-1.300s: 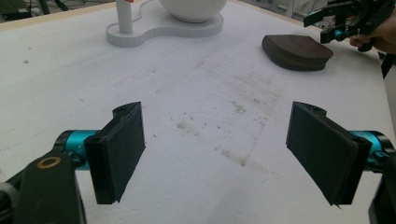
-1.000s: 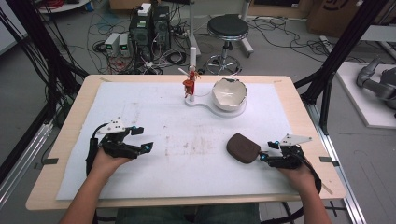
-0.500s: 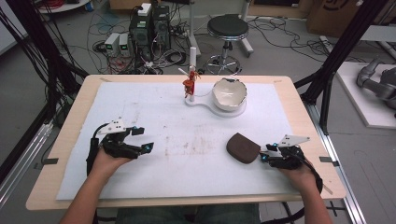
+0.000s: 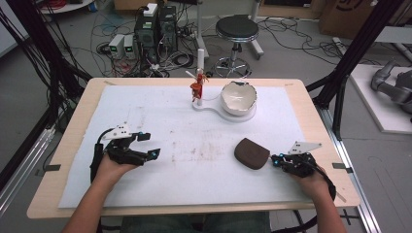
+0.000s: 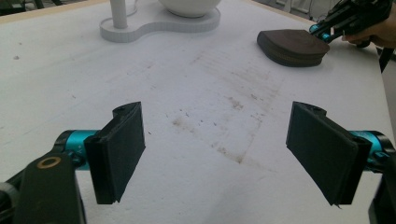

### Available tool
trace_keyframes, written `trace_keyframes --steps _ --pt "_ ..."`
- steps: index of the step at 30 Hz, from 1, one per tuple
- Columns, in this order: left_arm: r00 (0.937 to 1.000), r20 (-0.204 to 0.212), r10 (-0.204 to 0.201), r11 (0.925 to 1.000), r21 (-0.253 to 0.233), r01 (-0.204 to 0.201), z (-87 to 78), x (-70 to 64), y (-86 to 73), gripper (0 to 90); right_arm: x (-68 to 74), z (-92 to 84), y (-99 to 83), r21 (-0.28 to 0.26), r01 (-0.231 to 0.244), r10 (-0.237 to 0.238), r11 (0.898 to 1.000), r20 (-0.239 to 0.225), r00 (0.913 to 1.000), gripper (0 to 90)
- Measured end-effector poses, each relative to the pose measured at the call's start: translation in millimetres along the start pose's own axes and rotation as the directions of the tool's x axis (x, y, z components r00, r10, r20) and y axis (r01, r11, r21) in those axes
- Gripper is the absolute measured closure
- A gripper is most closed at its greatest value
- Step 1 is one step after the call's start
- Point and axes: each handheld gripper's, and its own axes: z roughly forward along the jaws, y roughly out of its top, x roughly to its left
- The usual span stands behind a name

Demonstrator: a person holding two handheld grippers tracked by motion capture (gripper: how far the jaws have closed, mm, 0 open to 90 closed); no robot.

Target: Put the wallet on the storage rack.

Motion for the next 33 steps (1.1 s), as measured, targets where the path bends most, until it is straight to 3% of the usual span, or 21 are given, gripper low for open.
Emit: trace_keyframes --steps 8,14,18,26,33 --pt "1.0000 0.001 0.002 1.0000 0.004 -0.002 0.2 0.1 0.0 19.5 -1.1 0.0 0.2 -0.001 -0.005 0.005 1.000 -0.010 0.9999 89.5" --pt "1.0000 -0.001 0.000 1.0000 0.000 0.000 -0.5 0.6 0.0 19.5 -4.8 -1.4 -0.1 -0.009 -0.056 0.055 0.998 -0.044 0.9975 89.7" --pt "1.0000 -0.005 0.000 1.0000 0.001 0.000 -1.0 1.2 0.2 19.5 -6.3 -5.9 0.3 -0.058 -0.089 0.085 0.994 -0.072 0.9938 89.7" --pt "0.9999 -0.013 -0.001 1.0000 -0.007 0.001 -2.2 1.4 0.6 19.5 -7.7 -16.2 4.0 -0.186 -0.161 0.130 0.969 -0.171 0.9767 89.8" --pt "0.9999 -0.012 -0.002 1.0000 -0.005 0.002 -1.8 1.5 0.5 19.5 -8.2 -25.0 8.7 -0.318 -0.230 0.140 0.920 -0.283 0.9490 89.8"
